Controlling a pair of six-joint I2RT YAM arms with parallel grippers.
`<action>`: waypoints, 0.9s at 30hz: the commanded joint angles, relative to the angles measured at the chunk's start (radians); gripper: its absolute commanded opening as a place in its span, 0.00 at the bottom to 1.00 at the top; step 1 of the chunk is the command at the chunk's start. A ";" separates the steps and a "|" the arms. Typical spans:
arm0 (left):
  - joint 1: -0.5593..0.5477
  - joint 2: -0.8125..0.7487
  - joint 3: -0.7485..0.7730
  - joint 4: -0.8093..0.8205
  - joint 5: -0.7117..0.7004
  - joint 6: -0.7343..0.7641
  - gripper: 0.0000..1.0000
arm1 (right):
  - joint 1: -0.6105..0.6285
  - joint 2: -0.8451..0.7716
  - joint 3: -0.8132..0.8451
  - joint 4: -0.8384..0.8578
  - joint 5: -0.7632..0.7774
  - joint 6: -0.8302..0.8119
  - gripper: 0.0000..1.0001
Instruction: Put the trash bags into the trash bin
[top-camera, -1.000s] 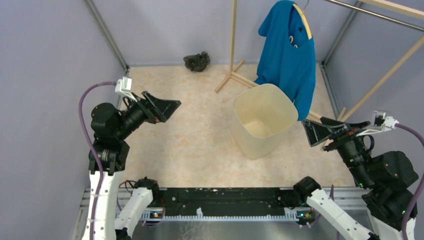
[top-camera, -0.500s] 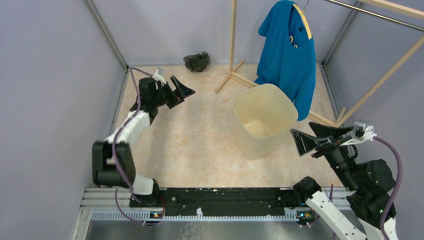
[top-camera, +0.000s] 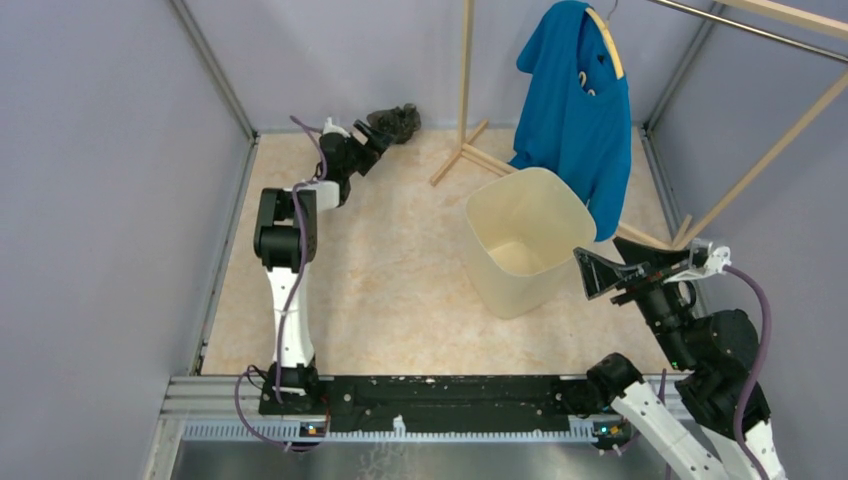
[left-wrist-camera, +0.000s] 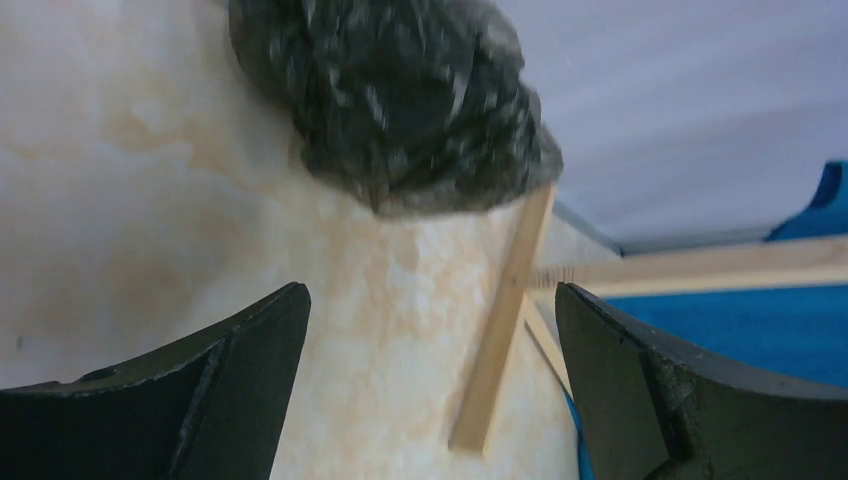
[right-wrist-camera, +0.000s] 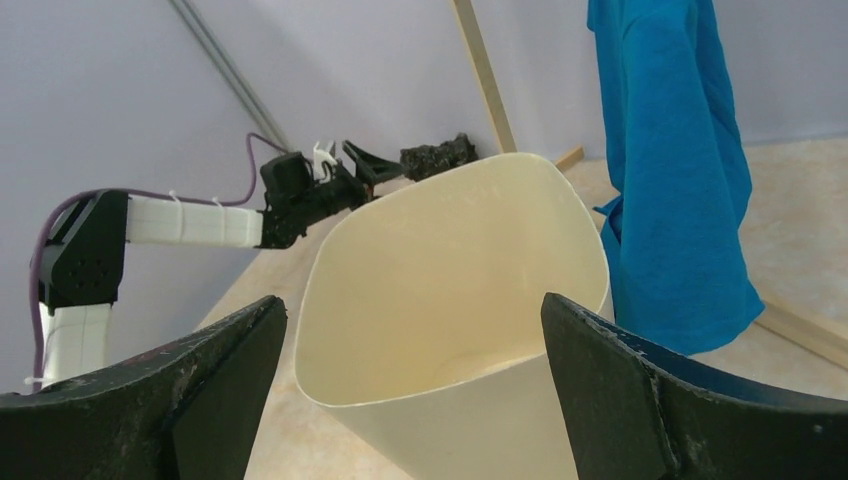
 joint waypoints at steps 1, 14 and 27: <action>-0.027 0.085 0.165 0.080 -0.243 0.048 0.98 | -0.006 -0.038 -0.042 0.071 -0.004 0.019 0.99; -0.031 0.279 0.501 -0.033 -0.156 0.057 0.43 | -0.006 -0.013 0.021 -0.029 0.035 -0.008 0.97; -0.038 -0.557 -0.373 0.029 0.175 0.125 0.01 | -0.007 0.064 0.167 -0.199 0.114 -0.007 0.99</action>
